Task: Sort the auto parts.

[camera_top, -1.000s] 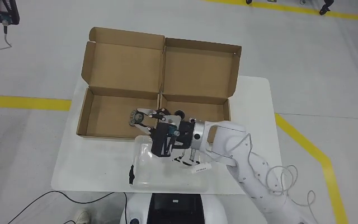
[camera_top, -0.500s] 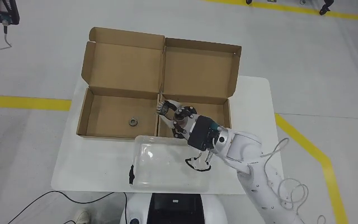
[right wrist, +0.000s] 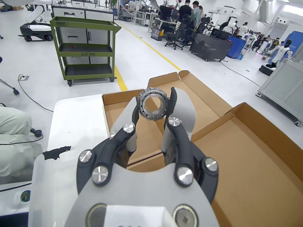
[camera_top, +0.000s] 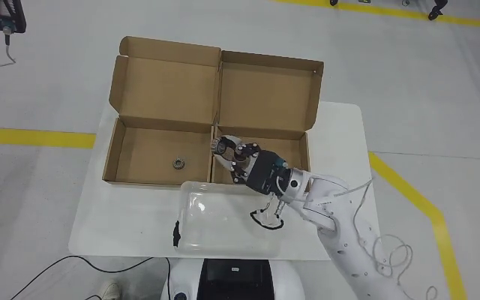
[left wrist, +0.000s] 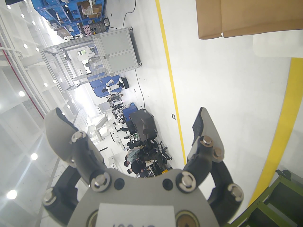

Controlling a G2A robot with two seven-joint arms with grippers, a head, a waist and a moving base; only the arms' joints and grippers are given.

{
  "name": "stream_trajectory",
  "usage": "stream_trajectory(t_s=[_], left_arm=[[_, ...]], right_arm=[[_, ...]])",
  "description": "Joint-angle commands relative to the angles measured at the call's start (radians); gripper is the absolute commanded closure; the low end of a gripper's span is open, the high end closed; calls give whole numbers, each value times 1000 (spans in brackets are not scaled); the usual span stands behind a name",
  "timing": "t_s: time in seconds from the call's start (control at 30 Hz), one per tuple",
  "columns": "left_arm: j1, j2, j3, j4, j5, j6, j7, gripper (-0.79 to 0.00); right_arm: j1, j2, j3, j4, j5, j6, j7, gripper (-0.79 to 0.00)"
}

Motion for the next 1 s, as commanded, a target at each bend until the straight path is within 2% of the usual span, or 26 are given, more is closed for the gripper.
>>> stream_trajectory(t_s=[0.0, 0.2, 0.5, 0.77, 0.97], left_arm=[[0, 0, 0, 0, 0, 0, 0, -785], [0, 0, 0, 0, 0, 0, 0, -785], [0, 0, 0, 0, 0, 0, 0, -785], [0, 0, 0, 0, 0, 0, 0, -785], [0, 0, 0, 0, 0, 0, 0, -785]], right_arm=[[43, -7, -36, 32, 14, 6, 44, 0], [173, -37, -139, 162, 68, 40, 141, 0], [364, -108, -307, 411, 143, 114, 219, 0], [518, -202, -466, 633, 196, 190, 313, 0], [570, -261, -520, 768, 241, 251, 353, 0]])
